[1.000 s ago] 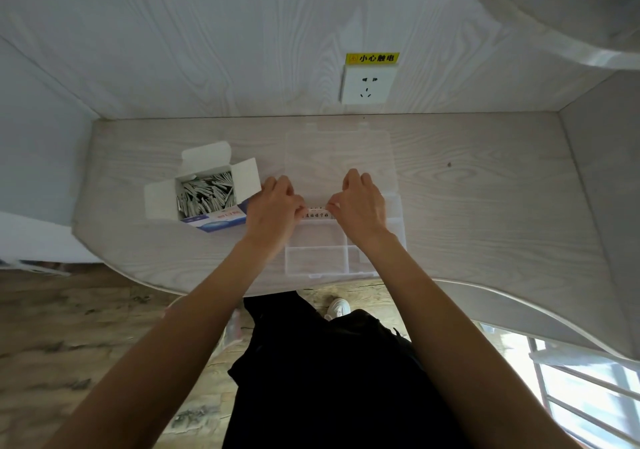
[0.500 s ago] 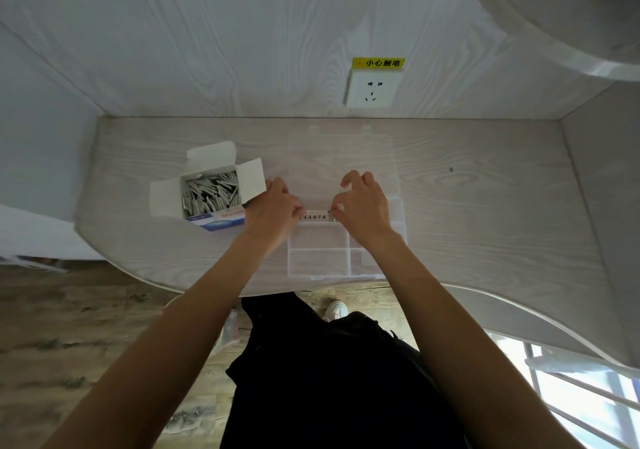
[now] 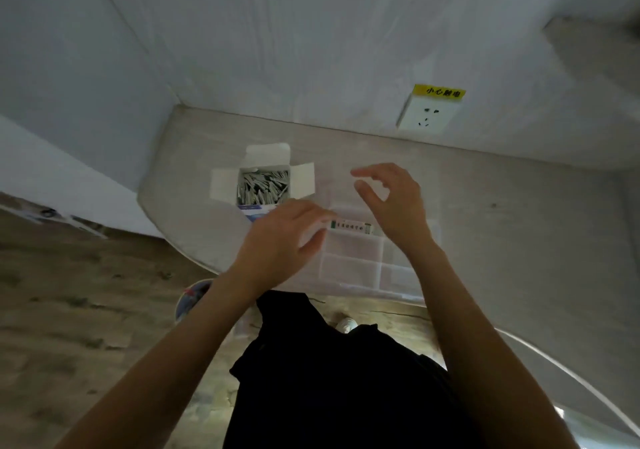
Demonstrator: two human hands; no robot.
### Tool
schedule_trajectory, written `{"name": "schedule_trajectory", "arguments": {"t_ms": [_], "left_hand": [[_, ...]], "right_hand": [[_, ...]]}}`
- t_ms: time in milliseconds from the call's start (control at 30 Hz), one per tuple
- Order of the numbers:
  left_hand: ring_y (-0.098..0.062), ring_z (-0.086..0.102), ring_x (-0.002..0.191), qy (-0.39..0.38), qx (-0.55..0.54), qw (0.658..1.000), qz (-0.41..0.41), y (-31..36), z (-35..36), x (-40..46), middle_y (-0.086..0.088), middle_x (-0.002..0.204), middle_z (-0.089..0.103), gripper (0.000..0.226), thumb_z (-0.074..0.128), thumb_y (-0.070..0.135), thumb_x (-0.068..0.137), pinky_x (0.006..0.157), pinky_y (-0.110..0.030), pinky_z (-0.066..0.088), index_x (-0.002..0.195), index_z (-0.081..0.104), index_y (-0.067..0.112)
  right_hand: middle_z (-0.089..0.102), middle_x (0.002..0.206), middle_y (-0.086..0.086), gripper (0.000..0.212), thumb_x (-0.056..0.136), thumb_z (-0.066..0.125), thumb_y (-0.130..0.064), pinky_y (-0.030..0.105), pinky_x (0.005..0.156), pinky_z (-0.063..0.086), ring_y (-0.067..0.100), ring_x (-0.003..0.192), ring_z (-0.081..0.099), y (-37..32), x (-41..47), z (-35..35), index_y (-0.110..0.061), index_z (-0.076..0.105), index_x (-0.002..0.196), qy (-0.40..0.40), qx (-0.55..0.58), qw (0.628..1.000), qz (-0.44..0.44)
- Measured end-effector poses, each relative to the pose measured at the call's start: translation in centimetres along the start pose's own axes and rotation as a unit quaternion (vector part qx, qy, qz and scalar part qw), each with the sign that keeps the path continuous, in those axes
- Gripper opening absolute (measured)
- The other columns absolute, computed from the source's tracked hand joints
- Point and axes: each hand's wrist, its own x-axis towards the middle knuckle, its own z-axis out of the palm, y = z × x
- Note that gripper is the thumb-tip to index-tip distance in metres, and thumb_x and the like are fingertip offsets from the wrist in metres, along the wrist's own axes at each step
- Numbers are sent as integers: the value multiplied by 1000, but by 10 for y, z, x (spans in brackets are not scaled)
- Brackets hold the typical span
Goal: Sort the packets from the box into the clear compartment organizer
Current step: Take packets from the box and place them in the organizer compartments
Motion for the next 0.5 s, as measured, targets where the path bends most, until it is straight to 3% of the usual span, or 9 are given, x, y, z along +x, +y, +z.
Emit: {"name": "schedule_trajectory", "arguments": {"t_ms": [67, 100, 167, 233, 300, 367, 500], "left_hand": [[-17, 51, 101, 64, 51, 995, -57, -28, -12, -2, -6, 107, 65, 36, 73, 12, 74, 85, -22, 40, 109, 63, 13], [-20, 50, 110, 56, 75, 991, -96, -45, -15, -2, -9, 117, 61, 50, 78, 16, 70, 94, -29, 39, 116, 59, 11], [-26, 38, 130, -20, 103, 981, -164, -73, -19, -3, -10, 139, 45, 79, 80, 31, 68, 108, -47, 28, 134, 43, 12], [-25, 21, 141, -92, 116, 967, -208, -91, -18, -1, -6, 152, 27, 95, 77, 42, 68, 113, -54, 12, 145, 27, 15], [-20, 13, 144, -126, 121, 961, -216, -100, -13, 3, -4, 154, 21, 97, 74, 44, 71, 113, -53, 3, 148, 20, 18], [-19, 16, 143, -135, 119, 957, -227, -104, -10, 7, -5, 152, 26, 93, 71, 44, 74, 113, -52, 0, 147, 21, 19], [-20, 31, 135, -98, 148, 953, -246, -109, -5, 13, -2, 143, 40, 85, 69, 50, 74, 114, -51, 3, 144, 31, 21]], "right_hand": [[66, 103, 1, 16, 86, 60, -27, 21, 85, 30, 24, 99, 57, -17, 18, 20, -22, 71, 95, -19, -37, 998, -53], [66, 105, 2, 16, 83, 61, -29, 23, 85, 27, 27, 101, 57, -26, 26, 32, -22, 72, 91, -32, -59, 994, -84], [61, 117, 4, 15, 79, 65, -31, 29, 90, 24, 32, 114, 49, -39, 38, 55, -20, 73, 86, -74, -112, 984, -114], [48, 136, 4, 23, 81, 65, -37, 36, 103, 17, 32, 131, 31, -48, 47, 76, -18, 73, 91, -128, -212, 960, -133], [34, 148, 5, 33, 84, 61, -43, 42, 112, 8, 30, 140, 17, -53, 54, 88, -14, 72, 97, -164, -295, 930, -147], [31, 150, 9, 33, 86, 60, -38, 45, 114, 8, 31, 141, 15, -58, 63, 96, -9, 71, 96, -180, -311, 921, -150], [50, 134, 17, 15, 79, 66, -17, 49, 108, 22, 38, 132, 35, -60, 73, 108, -4, 73, 77, -130, -289, 932, -179]]}}
